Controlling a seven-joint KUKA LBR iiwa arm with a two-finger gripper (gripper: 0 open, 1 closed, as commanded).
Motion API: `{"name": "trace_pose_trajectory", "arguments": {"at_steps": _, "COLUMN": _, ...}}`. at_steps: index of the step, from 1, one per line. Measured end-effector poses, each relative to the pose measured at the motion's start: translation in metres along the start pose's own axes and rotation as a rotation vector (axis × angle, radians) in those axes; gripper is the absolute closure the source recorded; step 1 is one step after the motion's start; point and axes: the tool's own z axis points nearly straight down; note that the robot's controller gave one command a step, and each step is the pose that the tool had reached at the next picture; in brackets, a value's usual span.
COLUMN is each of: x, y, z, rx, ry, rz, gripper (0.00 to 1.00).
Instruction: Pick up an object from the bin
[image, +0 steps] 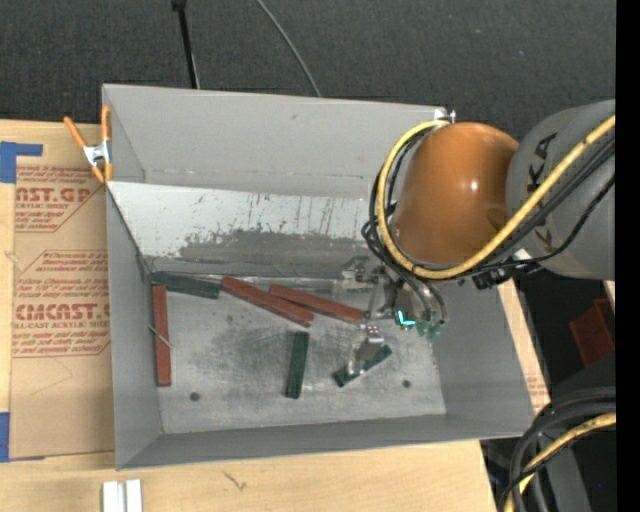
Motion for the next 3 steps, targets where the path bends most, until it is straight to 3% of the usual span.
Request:
{"name": "trace_pose_trajectory", "arguments": {"at_steps": 1, "x": 0.000, "y": 0.000, "z": -0.001, "rx": 0.000, "ry": -0.002, "rz": 0.000, "gripper": 0.00}}
{"name": "trace_pose_trajectory", "arguments": {"at_steps": 2, "x": 0.000, "y": -0.027, "z": 0.052, "rx": 0.000, "ry": -0.008, "rz": -0.043, "gripper": 0.00}}
{"name": "trace_pose_trajectory", "arguments": {"at_steps": 3, "x": 0.020, "y": -0.015, "z": 0.145, "rx": 0.001, "ry": 0.004, "rz": -0.170, "gripper": 1.00}}
